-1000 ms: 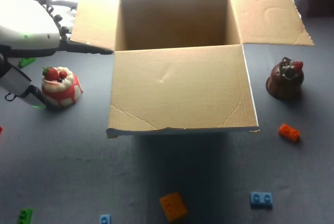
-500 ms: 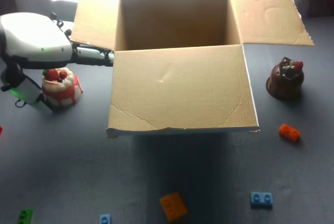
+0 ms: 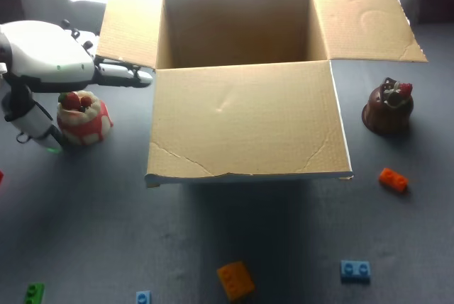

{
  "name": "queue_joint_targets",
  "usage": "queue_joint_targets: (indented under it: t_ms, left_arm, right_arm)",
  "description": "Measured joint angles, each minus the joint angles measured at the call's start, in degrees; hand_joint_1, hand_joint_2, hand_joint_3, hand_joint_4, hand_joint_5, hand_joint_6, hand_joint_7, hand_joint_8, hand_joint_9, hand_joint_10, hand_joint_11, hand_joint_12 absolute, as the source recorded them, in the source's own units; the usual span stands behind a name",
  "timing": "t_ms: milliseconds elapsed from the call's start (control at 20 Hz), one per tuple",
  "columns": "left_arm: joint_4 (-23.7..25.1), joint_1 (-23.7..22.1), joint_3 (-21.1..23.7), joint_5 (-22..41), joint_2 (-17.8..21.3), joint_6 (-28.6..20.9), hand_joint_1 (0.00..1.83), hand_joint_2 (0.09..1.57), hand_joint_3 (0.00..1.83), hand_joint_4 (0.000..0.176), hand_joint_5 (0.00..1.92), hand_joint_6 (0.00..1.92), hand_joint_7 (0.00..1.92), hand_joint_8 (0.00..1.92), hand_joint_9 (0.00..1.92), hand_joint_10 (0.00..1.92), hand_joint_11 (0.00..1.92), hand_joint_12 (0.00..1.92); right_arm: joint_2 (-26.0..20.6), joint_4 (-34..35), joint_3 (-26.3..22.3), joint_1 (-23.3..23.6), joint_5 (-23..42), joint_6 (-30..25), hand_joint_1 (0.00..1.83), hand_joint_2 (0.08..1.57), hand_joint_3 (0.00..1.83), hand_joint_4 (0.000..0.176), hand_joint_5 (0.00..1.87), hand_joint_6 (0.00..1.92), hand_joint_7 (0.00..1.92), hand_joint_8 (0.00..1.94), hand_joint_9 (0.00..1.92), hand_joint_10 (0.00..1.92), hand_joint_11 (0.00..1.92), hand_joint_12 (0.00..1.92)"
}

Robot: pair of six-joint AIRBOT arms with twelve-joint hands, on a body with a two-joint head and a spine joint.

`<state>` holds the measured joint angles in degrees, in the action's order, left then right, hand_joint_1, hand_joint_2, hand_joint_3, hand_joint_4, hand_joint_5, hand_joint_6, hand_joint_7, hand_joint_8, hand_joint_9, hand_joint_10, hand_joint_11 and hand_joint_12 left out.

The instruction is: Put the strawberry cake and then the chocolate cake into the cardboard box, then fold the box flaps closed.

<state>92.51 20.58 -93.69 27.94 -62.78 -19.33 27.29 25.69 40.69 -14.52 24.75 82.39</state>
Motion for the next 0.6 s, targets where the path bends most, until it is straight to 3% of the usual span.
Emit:
queue_joint_targets:
  t_ms: [150,350,600]
  left_arm:
    - [-0.3,0.0,-0.2,-2.1,-0.4,1.2,1.12,0.89,0.00,0.084,0.03,0.00,0.00,0.00,0.00,0.00,0.00,0.19]
    - [-0.7,0.0,-0.1,-2.1,-0.6,1.0,1.14,0.89,0.00,0.075,0.03,0.00,0.00,0.00,0.00,0.00,0.00,0.17]
    - [-2.8,0.0,-0.1,-3.5,-0.6,-0.3,1.14,0.89,0.00,0.082,0.03,0.00,0.00,0.00,0.00,0.00,0.00,0.15]
  right_arm:
    - [0.0,0.0,0.0,0.0,0.0,0.0,0.69,1.00,0.00,0.000,0.09,0.00,0.18,0.00,0.15,0.00,0.00,0.54]
    - [0.0,0.0,0.0,0.0,0.0,0.0,0.70,1.00,0.00,0.000,0.11,0.01,0.18,0.00,0.17,0.01,0.00,0.64]
    - [0.0,0.0,0.0,0.0,0.0,0.0,0.68,1.00,0.00,0.000,0.11,0.00,0.19,0.00,0.17,0.01,0.00,0.71]
